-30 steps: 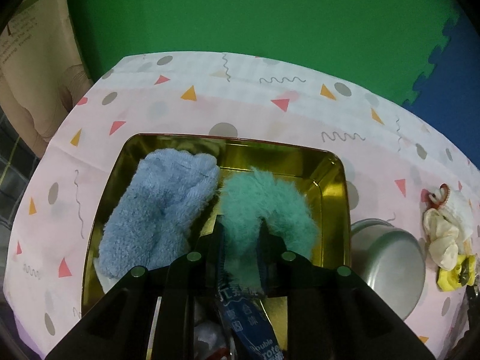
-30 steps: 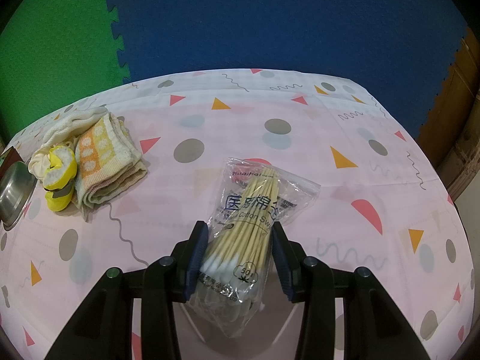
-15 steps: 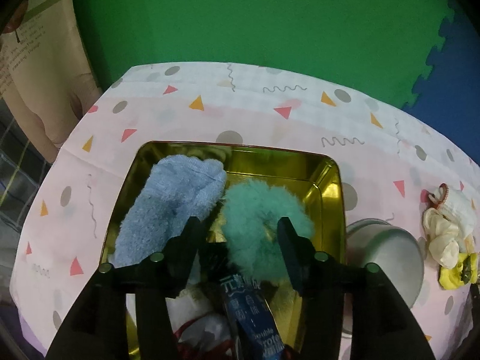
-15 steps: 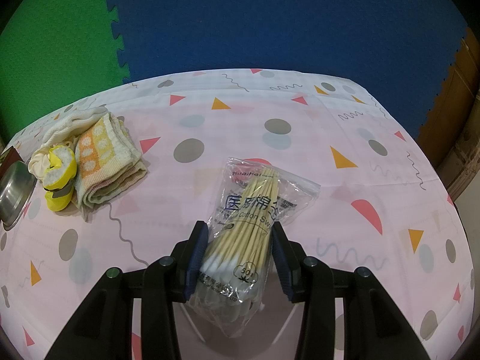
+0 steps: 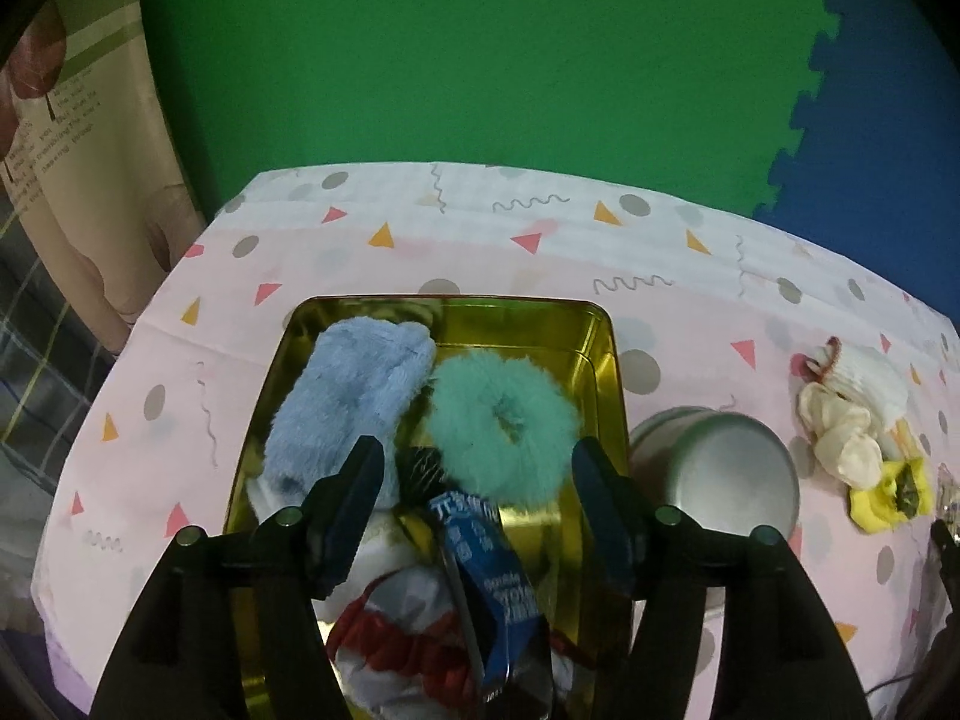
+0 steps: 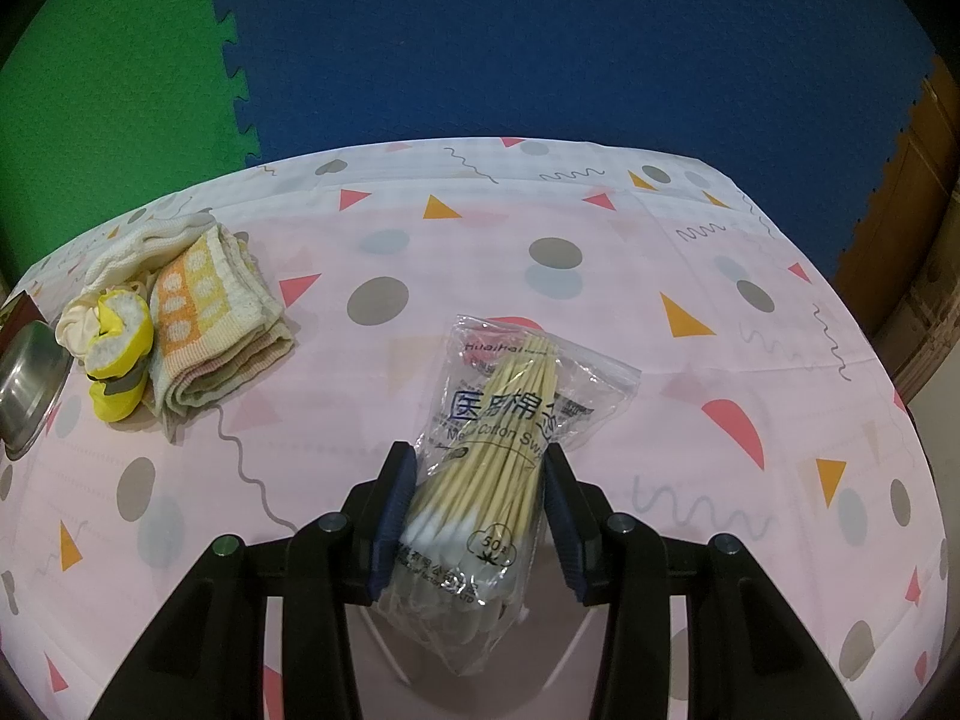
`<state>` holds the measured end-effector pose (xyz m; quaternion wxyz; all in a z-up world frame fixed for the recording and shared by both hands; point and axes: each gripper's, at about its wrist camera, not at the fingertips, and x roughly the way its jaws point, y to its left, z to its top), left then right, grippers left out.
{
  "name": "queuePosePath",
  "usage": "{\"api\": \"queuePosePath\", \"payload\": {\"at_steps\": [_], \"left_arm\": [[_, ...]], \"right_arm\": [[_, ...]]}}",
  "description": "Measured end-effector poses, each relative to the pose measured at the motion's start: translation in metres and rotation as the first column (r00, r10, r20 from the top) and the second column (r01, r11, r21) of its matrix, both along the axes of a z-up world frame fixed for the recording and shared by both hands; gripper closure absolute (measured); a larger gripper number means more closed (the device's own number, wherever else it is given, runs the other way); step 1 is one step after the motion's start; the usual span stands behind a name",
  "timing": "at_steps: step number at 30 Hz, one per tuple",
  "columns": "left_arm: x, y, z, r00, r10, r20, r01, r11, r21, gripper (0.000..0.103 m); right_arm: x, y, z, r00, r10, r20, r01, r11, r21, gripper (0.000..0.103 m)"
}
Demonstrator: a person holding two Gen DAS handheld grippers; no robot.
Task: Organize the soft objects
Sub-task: 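Withdraw the left gripper from the tin while the right holds the swab bag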
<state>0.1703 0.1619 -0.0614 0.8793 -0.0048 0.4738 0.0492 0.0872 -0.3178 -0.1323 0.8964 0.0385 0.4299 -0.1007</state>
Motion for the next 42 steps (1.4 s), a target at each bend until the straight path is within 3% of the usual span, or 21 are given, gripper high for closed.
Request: {"api": "queuePosePath", "payload": {"at_steps": [12,22,28,34,42], "left_arm": [[-0.050,-0.001,0.018,0.996,-0.015,0.086,0.013,1.000,0.025,0.033],[-0.091,0.009,0.018,0.986,0.051,0.156,-0.064,0.995,0.076,0.029],[-0.109,0.026,0.011,0.979,0.118,0.167,-0.128,0.991,0.048,0.029],[-0.122,0.034,0.007,0.971,0.146,0.190,-0.165,0.982,0.087,0.029],[-0.129,0.039,0.009,0.965,0.147,0.215,-0.167,0.983,0.077,0.025]], "right_arm": [[0.001,0.000,0.000,1.000,0.000,-0.001,0.000,1.000,-0.004,0.059],[0.000,0.001,0.001,1.000,0.001,-0.001,-0.001,1.000,-0.012,0.059],[0.000,0.002,0.002,1.000,0.003,-0.003,-0.003,1.000,-0.026,0.059],[-0.004,0.002,0.004,1.000,-0.008,-0.003,0.008,1.000,-0.011,0.064],[-0.011,0.018,0.012,1.000,0.003,-0.001,-0.003,1.000,-0.021,0.073]]}}
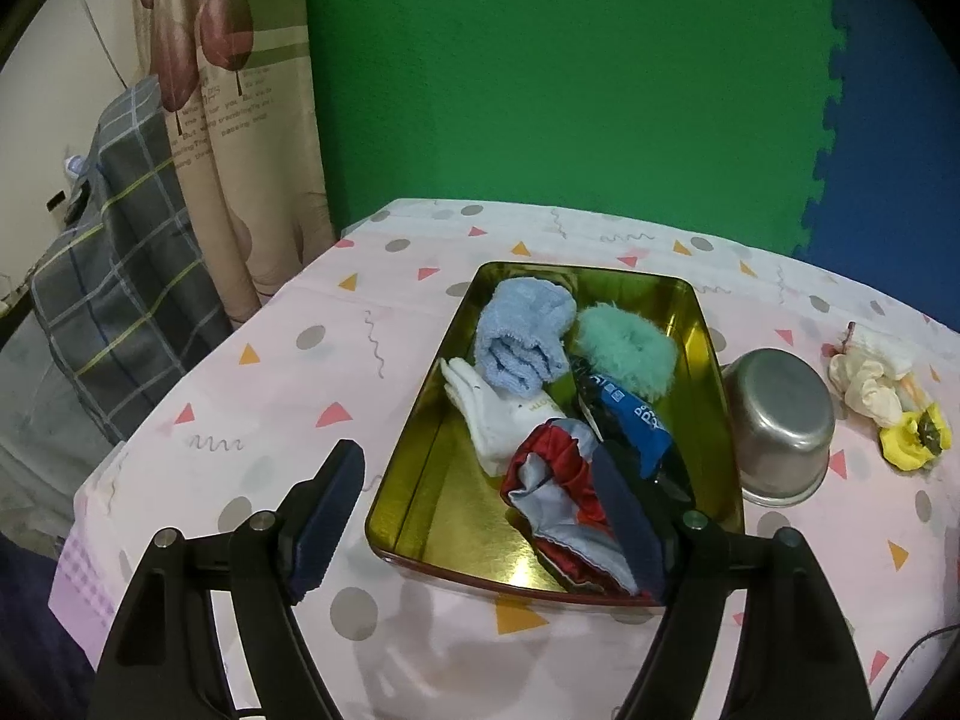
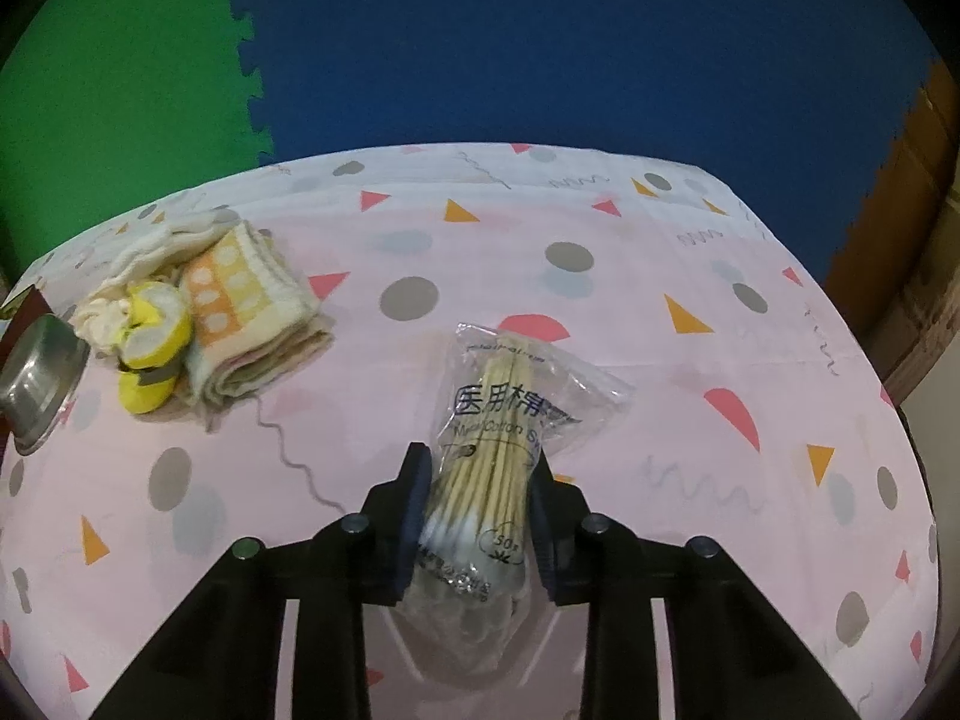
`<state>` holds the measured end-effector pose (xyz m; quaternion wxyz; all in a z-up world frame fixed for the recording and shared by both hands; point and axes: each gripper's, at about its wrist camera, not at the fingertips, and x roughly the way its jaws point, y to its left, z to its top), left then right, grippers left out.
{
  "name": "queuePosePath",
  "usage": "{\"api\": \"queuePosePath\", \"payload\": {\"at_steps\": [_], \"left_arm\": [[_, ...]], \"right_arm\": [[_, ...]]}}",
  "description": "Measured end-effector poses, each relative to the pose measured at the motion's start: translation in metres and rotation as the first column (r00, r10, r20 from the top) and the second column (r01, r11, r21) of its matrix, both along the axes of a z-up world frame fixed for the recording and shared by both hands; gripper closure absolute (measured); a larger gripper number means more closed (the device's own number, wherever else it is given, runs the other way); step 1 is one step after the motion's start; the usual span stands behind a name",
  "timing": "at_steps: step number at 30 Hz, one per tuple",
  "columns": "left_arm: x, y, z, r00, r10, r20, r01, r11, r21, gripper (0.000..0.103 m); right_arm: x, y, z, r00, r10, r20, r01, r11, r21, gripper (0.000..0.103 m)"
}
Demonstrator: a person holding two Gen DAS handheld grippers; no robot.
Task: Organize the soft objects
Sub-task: 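Withdraw the left gripper from the tin while the right holds the swab bag, then carry the cotton swab bag into the gold tin and open the right gripper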
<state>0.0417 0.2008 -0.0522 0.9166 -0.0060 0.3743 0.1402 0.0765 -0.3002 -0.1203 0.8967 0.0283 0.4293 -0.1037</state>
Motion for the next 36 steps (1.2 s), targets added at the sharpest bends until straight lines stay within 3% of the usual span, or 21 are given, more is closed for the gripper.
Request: {"api": "queuePosePath", "payload": {"at_steps": [10,18,23,36], "left_arm": [[-0.003,0.008,0.004,1.000,0.019,0.011,-0.018,1.000,-0.022,0.023],[-0.002,0.016,0.003,0.999,0.045,0.006,-0.045,0.999,-0.026,0.023],[-0.001,0.023,0.002,0.998,0.068,-0.001,-0.068,0.998,-0.012,0.022],[-0.005,0.052,0.002,0.987,0.158,-0.012,-0.159,0.984,-0.076,0.022]], "right_arm": [[-0.011,0.030,0.028,0.998,0.040,0.048,-0.040,0.999,0.004,0.075],[-0.020,0.073,0.050,0.987,0.136,0.084,-0.138,0.990,0.015,0.075],[-0.013,0.113,0.059,0.969,0.232,0.090,-0.234,0.972,0.015,0.075],[0.001,0.218,0.076,0.889,0.446,0.105,-0.453,0.890,0.050,0.075]]}}
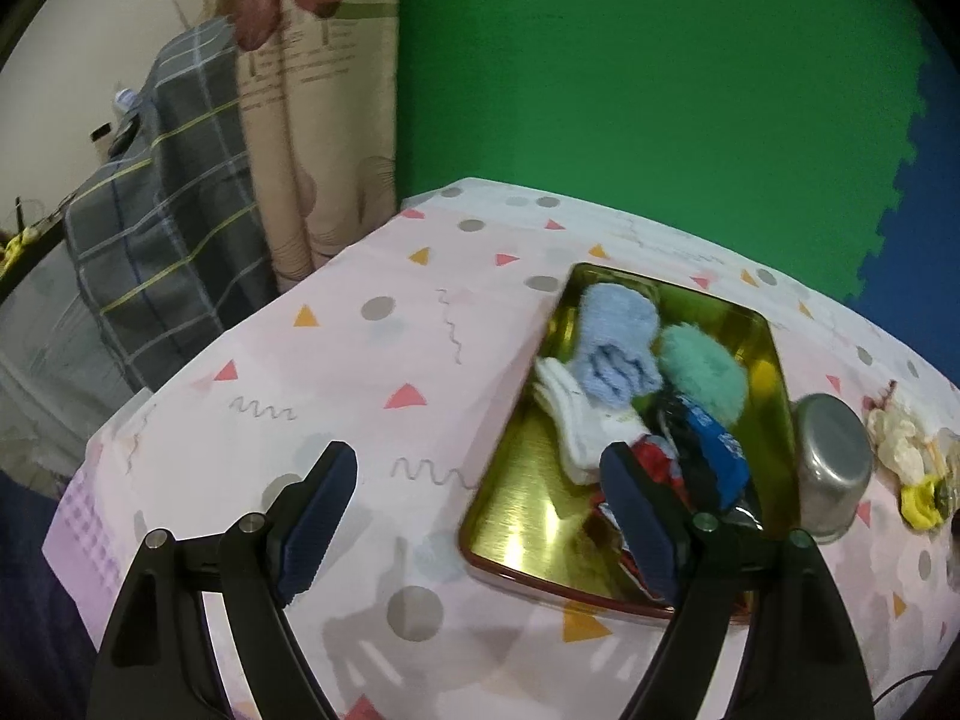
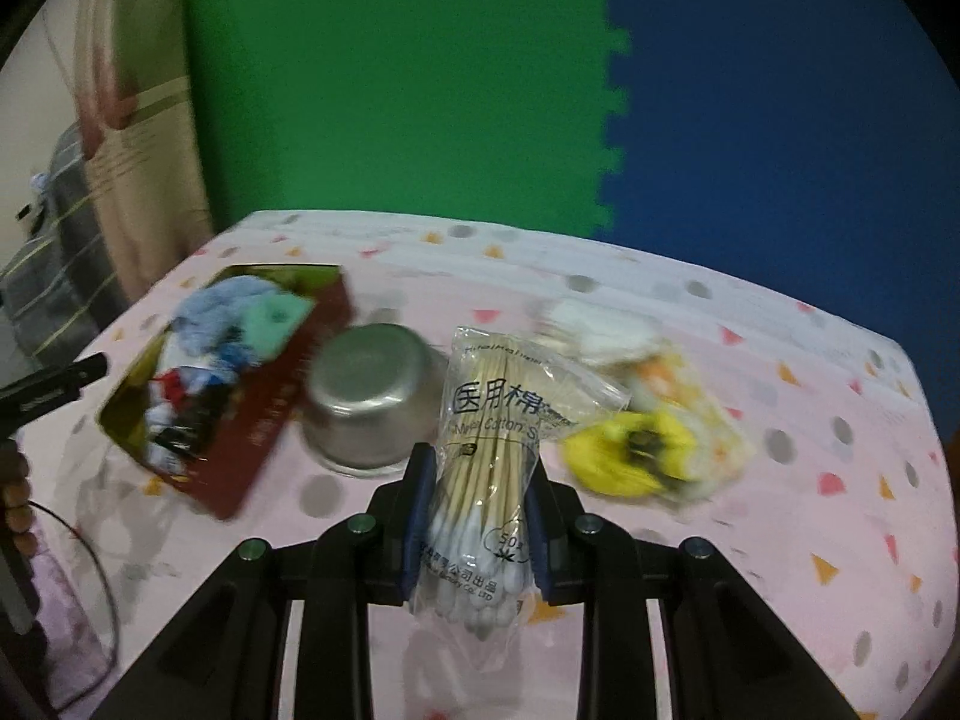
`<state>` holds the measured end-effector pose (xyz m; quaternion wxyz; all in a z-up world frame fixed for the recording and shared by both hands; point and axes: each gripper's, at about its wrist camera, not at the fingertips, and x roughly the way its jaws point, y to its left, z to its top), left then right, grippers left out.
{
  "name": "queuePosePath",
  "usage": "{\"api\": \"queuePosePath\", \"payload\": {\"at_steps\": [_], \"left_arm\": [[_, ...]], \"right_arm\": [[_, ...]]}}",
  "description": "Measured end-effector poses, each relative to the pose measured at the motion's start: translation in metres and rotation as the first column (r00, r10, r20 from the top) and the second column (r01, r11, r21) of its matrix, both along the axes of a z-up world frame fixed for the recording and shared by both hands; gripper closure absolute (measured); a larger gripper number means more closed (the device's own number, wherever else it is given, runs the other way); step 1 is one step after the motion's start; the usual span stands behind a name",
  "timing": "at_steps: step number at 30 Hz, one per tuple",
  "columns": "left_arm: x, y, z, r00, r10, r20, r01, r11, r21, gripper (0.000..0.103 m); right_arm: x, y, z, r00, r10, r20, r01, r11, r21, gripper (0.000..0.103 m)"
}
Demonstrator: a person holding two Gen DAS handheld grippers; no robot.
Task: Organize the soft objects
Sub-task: 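Carry the cotton swab bag into the gold tin and open the right gripper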
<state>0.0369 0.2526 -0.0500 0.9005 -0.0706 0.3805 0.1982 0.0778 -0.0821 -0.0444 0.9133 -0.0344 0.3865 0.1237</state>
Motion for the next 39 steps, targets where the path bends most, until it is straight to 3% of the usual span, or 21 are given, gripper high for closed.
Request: {"api": "queuePosePath", "payload": {"at_steps": [10,18,32,39], "left_arm": [[-0.008,0.043,-0.001,0.992,0.124,-0.005,-0.124,0.992,-0.015,0.022],[-0.010,0.054,-0.002,0.989,0.146,-0.009,-0.146,0.989,-0.017,0.022],[-0.009,0.058,-0.005,0.989,0.145,-0.012,-0.145,0.989,-0.019,0.022],[-0.006,0.054,-0.009,0.992,0.129,-0.019,-0.129,0.992,-0.002,0.022]], "right_arm": [[0.014,0.097,0.001,0.984,0.178,-0.031,-0.175,0.982,0.069,0.075],[0.024,0.169,-0.010,0.960,0.274,-0.053,-0.271,0.961,0.058,0.075],[0.059,0.209,-0.027,0.954,0.280,-0.103,-0.277,0.960,0.046,0.075],[0.061,0.214,-0.034,0.953,0.282,-0.112,-0.280,0.959,0.035,0.067]]}}
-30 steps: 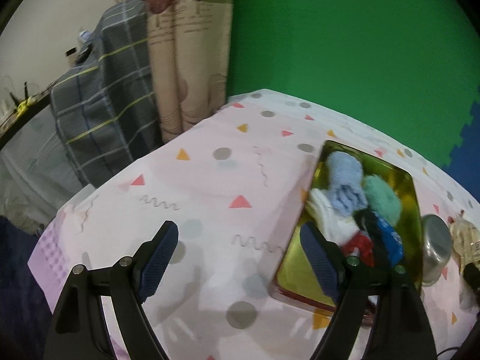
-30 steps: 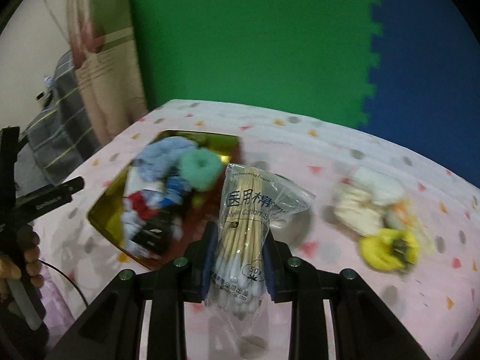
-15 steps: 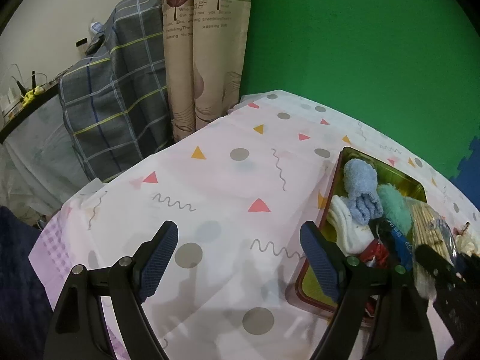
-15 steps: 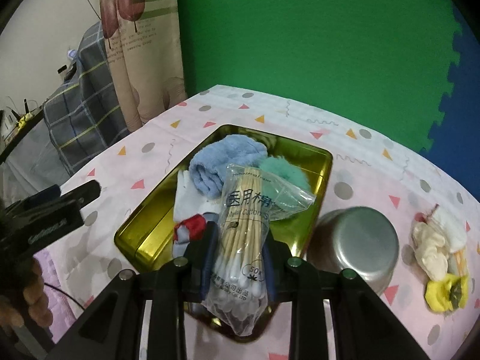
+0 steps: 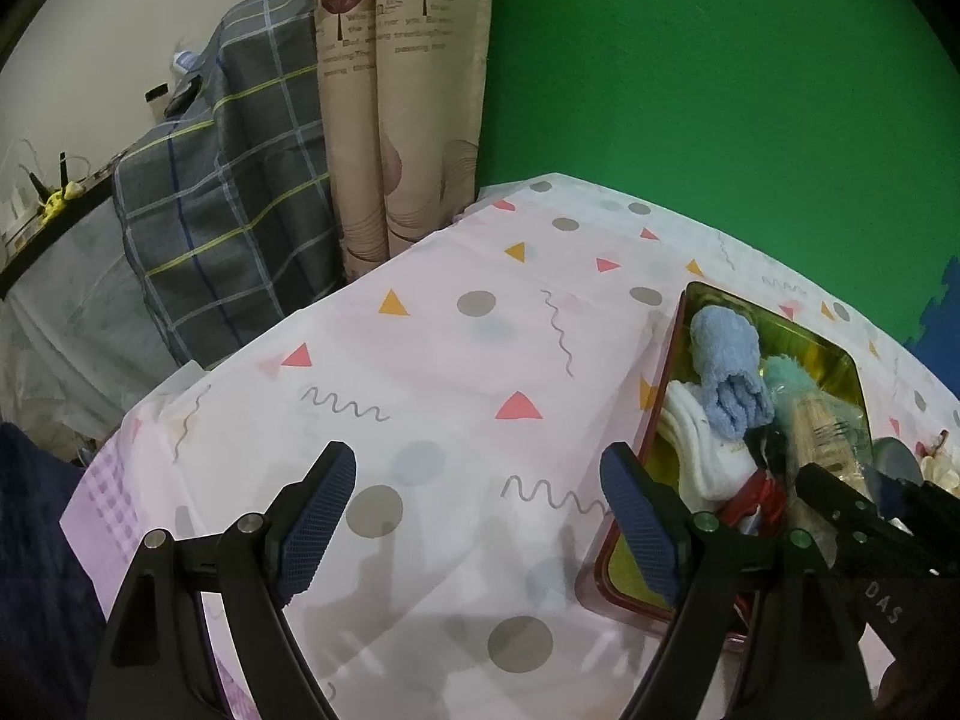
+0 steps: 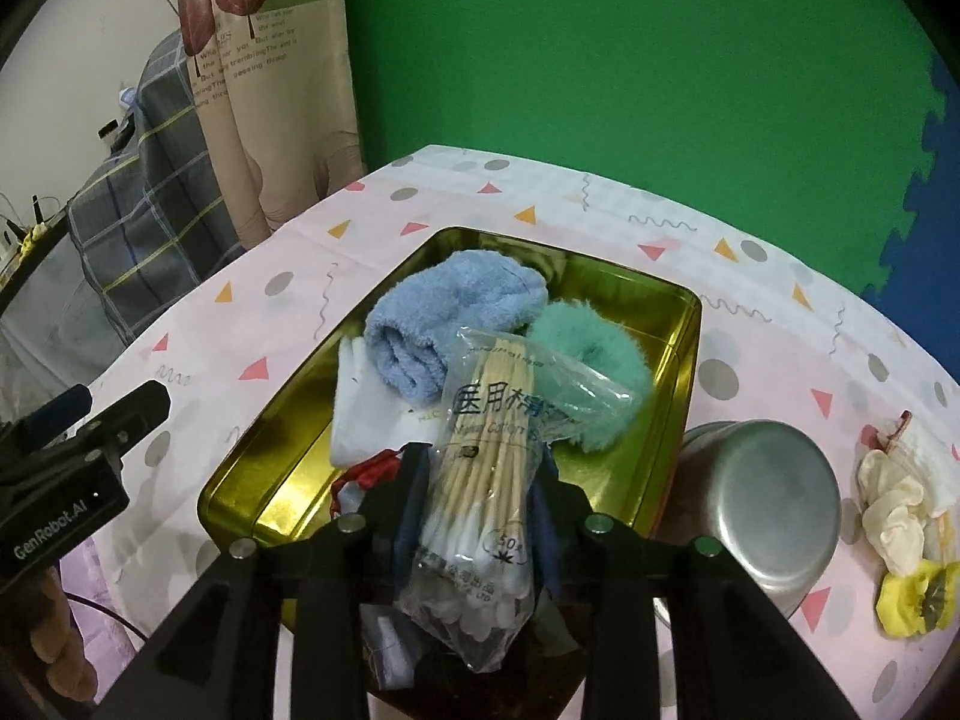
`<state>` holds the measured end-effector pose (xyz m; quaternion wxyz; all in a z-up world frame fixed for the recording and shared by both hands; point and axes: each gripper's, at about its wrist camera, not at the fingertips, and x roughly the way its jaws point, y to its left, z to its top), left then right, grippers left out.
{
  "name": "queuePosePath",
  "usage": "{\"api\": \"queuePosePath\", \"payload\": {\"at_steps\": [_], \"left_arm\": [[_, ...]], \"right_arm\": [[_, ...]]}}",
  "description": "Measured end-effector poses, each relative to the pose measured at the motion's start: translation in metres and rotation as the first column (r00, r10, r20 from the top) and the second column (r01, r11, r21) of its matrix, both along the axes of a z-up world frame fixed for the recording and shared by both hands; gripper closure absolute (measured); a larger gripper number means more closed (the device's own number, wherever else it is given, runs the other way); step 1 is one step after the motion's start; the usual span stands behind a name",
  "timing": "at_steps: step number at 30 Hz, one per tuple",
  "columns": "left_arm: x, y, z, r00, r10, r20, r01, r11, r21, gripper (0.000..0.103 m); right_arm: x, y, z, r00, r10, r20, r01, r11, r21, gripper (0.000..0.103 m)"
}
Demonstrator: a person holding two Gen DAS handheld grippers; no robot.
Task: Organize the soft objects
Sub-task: 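Carry the cotton swab bag into the gold tin and open the right gripper, then grasp the yellow fluffy slipper with the right gripper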
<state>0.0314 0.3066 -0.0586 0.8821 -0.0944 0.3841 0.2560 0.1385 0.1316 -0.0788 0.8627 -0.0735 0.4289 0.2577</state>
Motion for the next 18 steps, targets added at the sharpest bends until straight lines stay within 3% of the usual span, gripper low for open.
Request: {"api": "queuePosePath", "payload": {"at_steps": [6,18], "left_arm": [[0.001,-0.005,0.000,1.000,-0.015,0.005,0.015,1.000,0.011,0.022],[0.003,-0.016,0.000,0.999,-0.038,0.002,0.038,0.998,0.040,0.018]], "right_arm": [[-0.002,-0.011,0.004,1.000,-0.027,0.003,0.027,1.000,0.015,0.056],[-0.025,-0.075,0.022,0.995,-0.096,0.032,0.094,0.995,0.044,0.055]]}}
